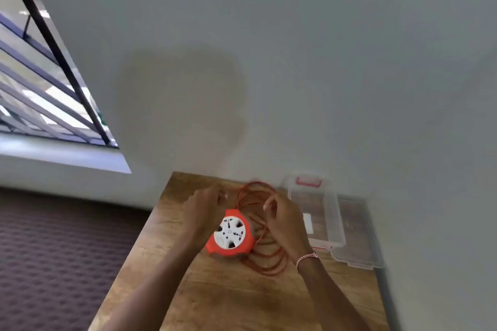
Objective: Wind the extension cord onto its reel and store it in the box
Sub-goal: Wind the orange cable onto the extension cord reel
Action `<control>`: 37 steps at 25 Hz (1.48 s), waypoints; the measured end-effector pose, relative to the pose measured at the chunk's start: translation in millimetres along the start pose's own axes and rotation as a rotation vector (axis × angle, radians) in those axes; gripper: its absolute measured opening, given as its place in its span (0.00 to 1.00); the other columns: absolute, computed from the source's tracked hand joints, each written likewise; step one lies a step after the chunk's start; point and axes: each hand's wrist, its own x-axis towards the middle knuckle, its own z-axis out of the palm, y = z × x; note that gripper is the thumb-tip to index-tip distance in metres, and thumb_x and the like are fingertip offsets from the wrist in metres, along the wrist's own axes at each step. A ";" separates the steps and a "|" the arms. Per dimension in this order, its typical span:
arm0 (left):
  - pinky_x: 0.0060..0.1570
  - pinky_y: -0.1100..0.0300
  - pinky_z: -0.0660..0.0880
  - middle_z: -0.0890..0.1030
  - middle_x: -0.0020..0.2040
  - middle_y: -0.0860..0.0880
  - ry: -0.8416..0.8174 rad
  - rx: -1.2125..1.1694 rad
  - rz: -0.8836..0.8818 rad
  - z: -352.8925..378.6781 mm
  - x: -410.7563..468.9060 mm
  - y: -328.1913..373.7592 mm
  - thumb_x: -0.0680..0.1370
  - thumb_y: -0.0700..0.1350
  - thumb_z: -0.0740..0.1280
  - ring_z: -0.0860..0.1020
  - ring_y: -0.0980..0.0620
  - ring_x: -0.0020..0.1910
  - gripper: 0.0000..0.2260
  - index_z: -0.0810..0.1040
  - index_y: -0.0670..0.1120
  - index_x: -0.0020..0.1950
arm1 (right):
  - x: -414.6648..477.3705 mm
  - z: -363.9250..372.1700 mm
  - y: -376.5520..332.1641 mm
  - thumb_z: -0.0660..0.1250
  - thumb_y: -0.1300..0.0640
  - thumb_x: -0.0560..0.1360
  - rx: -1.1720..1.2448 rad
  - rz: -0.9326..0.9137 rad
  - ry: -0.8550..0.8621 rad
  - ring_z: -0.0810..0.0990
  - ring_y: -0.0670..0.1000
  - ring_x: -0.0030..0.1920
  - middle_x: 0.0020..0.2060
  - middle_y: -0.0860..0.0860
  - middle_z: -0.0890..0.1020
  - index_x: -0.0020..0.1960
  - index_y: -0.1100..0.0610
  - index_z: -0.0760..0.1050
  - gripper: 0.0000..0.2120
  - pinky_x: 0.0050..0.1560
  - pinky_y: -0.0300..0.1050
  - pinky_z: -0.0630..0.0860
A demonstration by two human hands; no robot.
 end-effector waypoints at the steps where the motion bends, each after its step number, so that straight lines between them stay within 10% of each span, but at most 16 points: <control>1: 0.40 0.51 0.78 0.88 0.45 0.46 -0.054 -0.022 -0.028 9.0 -6.3 -12.4 0.80 0.47 0.69 0.86 0.38 0.47 0.05 0.85 0.49 0.50 | -4.2 14.2 9.7 0.67 0.60 0.76 -0.002 0.022 -0.070 0.81 0.48 0.42 0.40 0.45 0.83 0.45 0.51 0.76 0.05 0.46 0.52 0.79; 11: 0.54 0.47 0.79 0.81 0.64 0.46 -0.212 -0.046 -0.325 122.3 -31.4 -109.5 0.84 0.57 0.61 0.83 0.41 0.57 0.17 0.79 0.49 0.66 | -41.5 116.5 93.1 0.69 0.46 0.79 -0.069 0.143 -0.275 0.82 0.47 0.42 0.42 0.45 0.83 0.69 0.48 0.71 0.20 0.43 0.49 0.80; 20: 0.40 0.65 0.77 0.85 0.41 0.60 0.089 -0.564 -0.347 178.7 -15.0 -128.0 0.84 0.58 0.63 0.82 0.64 0.40 0.11 0.77 0.52 0.58 | -41.5 158.6 128.7 0.72 0.42 0.75 0.401 0.114 -0.058 0.86 0.42 0.45 0.46 0.41 0.85 0.67 0.49 0.77 0.23 0.44 0.43 0.84; 27: 0.20 0.63 0.73 0.85 0.34 0.52 0.278 -0.876 -0.149 198.8 -27.4 -128.4 0.80 0.67 0.60 0.81 0.57 0.26 0.20 0.70 0.55 0.64 | -48.3 179.6 147.9 0.74 0.47 0.75 0.616 -0.139 0.089 0.87 0.48 0.43 0.44 0.44 0.86 0.67 0.48 0.77 0.22 0.44 0.39 0.82; 32: 0.33 0.57 0.84 0.88 0.50 0.56 0.361 -0.928 0.097 192.2 -44.4 -122.6 0.81 0.65 0.60 0.88 0.54 0.42 0.15 0.78 0.61 0.62 | -60.5 175.6 151.2 0.75 0.43 0.73 0.626 -0.282 0.188 0.87 0.47 0.45 0.45 0.44 0.86 0.68 0.43 0.77 0.24 0.43 0.38 0.83; 37: 0.19 0.55 0.78 0.87 0.38 0.45 0.336 -1.005 0.226 190.9 -60.4 -121.6 0.81 0.66 0.61 0.83 0.41 0.23 0.13 0.76 0.64 0.62 | -65.6 169.8 155.9 0.75 0.45 0.74 0.553 -0.361 0.239 0.86 0.43 0.43 0.42 0.42 0.86 0.68 0.48 0.77 0.24 0.44 0.37 0.83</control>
